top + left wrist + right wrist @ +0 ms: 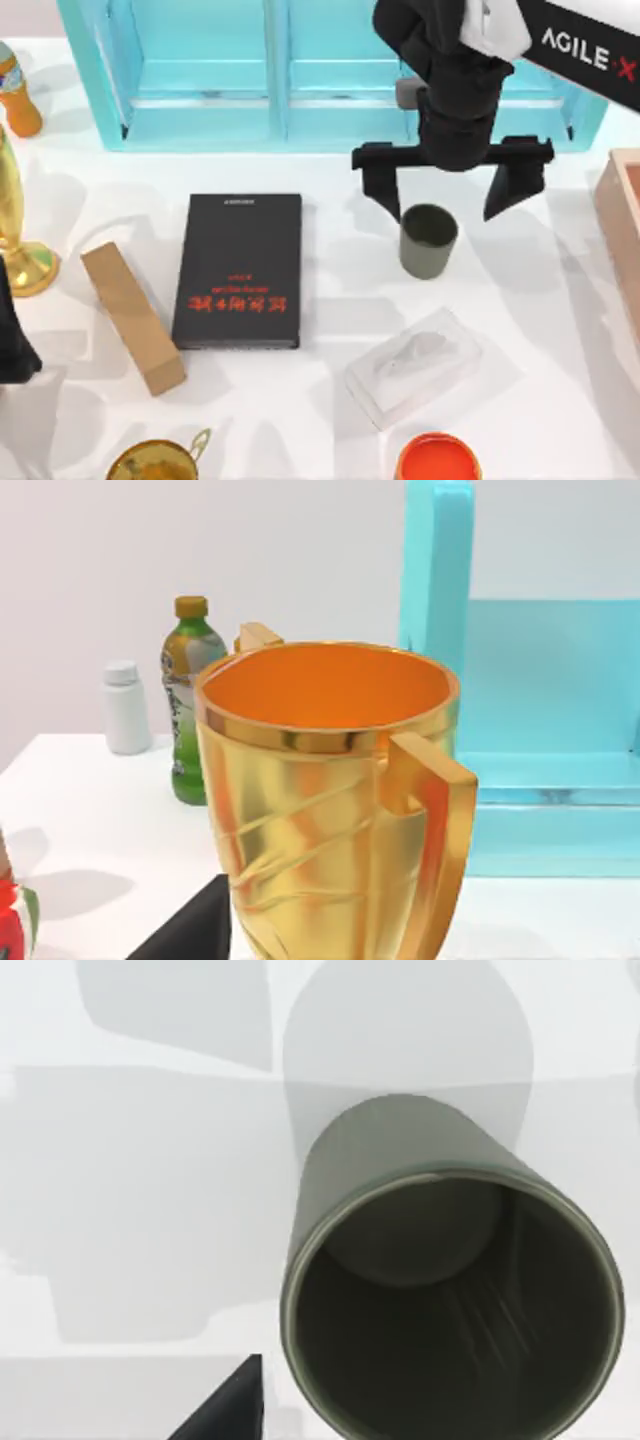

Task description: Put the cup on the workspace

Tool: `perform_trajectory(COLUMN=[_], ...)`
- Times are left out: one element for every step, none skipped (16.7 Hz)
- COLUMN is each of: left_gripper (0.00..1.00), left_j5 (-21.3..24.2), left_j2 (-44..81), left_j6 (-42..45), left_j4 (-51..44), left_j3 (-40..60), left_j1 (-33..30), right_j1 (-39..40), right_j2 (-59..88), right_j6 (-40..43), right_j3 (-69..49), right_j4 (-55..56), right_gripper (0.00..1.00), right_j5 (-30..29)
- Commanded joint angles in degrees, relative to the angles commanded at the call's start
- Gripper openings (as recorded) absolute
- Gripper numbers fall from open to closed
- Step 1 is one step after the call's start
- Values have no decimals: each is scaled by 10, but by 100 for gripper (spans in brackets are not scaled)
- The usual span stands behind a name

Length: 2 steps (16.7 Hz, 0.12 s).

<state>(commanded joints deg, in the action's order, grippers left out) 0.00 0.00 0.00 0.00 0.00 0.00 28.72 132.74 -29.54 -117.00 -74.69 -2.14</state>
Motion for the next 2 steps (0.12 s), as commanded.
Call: perform_trajectory(left_gripper=[100,100], left_j5=[0,0], left_j2=[0,0], left_j6=[0,0], left_j4=[0,0], left_j3=[0,0], left_j1=[0,0], right_j1=[0,0], right_j2=[0,0], right_j6=[0,0], right_j3=[0,0], right_j4=[0,0], right_gripper=[100,100], right_j5=[0,0])
